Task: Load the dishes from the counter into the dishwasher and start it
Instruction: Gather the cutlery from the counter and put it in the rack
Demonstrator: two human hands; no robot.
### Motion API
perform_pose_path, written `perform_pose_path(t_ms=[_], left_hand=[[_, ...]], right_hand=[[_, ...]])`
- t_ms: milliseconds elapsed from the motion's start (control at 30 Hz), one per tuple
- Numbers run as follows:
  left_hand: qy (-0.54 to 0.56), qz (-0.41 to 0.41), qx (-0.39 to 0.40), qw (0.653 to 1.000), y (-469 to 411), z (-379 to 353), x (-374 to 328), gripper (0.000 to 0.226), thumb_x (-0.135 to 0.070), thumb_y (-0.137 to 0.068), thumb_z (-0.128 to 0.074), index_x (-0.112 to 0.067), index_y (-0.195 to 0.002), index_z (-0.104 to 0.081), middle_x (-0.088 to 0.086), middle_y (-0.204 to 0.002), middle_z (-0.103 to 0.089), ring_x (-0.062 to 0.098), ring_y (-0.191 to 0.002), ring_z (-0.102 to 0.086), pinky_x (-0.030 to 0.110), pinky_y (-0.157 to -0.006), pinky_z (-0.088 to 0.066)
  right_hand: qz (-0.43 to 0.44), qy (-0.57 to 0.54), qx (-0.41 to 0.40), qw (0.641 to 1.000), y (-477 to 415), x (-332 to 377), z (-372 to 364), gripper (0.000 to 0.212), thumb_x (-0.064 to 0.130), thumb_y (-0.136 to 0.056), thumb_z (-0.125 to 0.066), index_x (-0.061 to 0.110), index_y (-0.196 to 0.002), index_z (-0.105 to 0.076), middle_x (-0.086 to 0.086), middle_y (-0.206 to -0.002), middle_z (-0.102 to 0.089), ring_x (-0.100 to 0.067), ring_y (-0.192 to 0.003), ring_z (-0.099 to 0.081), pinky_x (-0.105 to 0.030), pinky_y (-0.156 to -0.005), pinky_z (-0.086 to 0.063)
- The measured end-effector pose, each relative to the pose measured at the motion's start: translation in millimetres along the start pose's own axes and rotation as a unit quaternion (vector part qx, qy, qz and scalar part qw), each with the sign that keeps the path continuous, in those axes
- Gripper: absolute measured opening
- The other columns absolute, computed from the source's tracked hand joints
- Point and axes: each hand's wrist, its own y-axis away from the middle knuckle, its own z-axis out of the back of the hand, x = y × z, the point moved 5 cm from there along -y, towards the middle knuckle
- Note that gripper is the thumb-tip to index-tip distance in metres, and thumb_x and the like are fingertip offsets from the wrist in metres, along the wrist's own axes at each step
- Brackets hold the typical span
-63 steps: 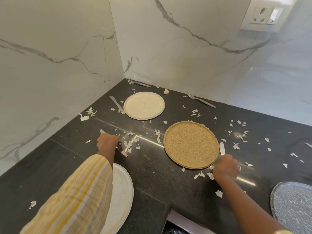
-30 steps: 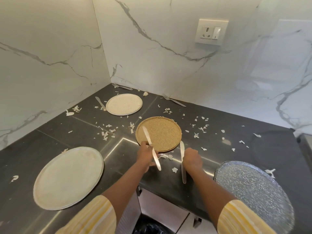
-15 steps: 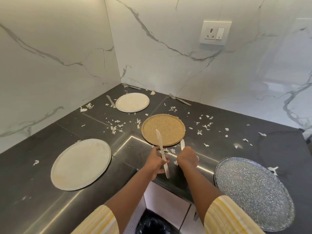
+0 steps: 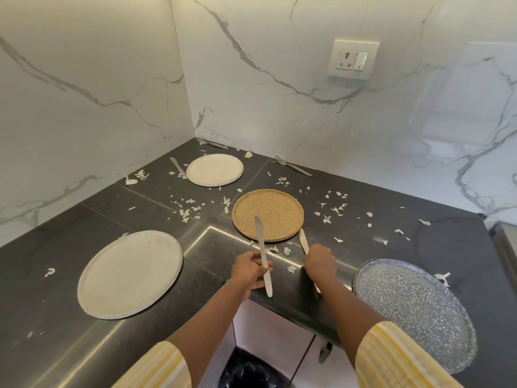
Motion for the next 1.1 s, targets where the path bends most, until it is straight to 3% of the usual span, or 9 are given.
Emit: perform_pose_path(t_ms=[200,367,500,933,1100], left_hand=[[0.000,0.000,-0.009,1.000,14.6,-21.1,5.7,0.024,0.009,-0.090,-0.051,-0.012,-0.101,-0.054,0.010,-0.097,-0.065,0.021,-0.091,-0.062,0.038,-0.074,-0.051],[0.011,0.002,-0.024,1.000,29.7,-38.6,19.3,0.024,0.008,-0.090,-0.052,-0.012,-0.103,-0.053,0.010,-0.098,-0.065,0.019,-0.088,-0.062,0.035,-0.067,-0.051],[0.004,0.001,-0.035,0.999,38.0,-42.3,30.8,0.029,0.007,-0.090,-0.052,-0.009,-0.114,-0.053,0.012,-0.105,-0.065,0.022,-0.094,-0.062,0.041,-0.078,-0.052],[-0.008,-0.009,-0.040,0.999,28.2,-27.0,27.4,0.031,0.005,-0.090,-0.053,-0.008,-0.118,-0.053,0.006,-0.096,-0.066,0.019,-0.090,-0.063,0.040,-0.078,-0.053],[-0.017,-0.008,-0.036,0.999,22.5,-29.4,21.0,0.029,0.005,-0.089,-0.054,-0.009,-0.115,-0.053,0.011,-0.104,-0.066,0.019,-0.091,-0.063,0.039,-0.079,-0.052]], right_hand=[[0.048,-0.001,-0.035,0.998,17.8,-18.1,3.5,0.025,0.003,-0.093,-0.041,0.001,-0.103,-0.063,-0.015,-0.106,-0.065,-0.030,-0.101,-0.061,-0.032,-0.077,-0.047],[0.092,0.026,-0.061,0.994,32.3,-11.3,-5.3,0.025,0.008,-0.095,-0.043,0.004,-0.110,-0.063,-0.013,-0.106,-0.064,-0.028,-0.101,-0.060,-0.032,-0.081,-0.048],[0.125,0.094,-0.063,0.986,31.4,1.6,-7.5,0.029,0.001,-0.094,-0.042,0.006,-0.114,-0.062,-0.011,-0.108,-0.066,-0.027,-0.102,-0.062,-0.031,-0.081,-0.049],[0.033,0.062,-0.002,0.998,10.7,11.5,-1.0,0.029,0.001,-0.093,-0.046,0.004,-0.118,-0.060,-0.012,-0.116,-0.062,-0.029,-0.108,-0.059,-0.033,-0.083,-0.050],[0.022,0.010,-0.009,1.000,9.7,4.9,8.1,0.029,0.006,-0.094,-0.042,0.003,-0.117,-0.060,-0.014,-0.116,-0.063,-0.030,-0.108,-0.060,-0.033,-0.084,-0.049]])
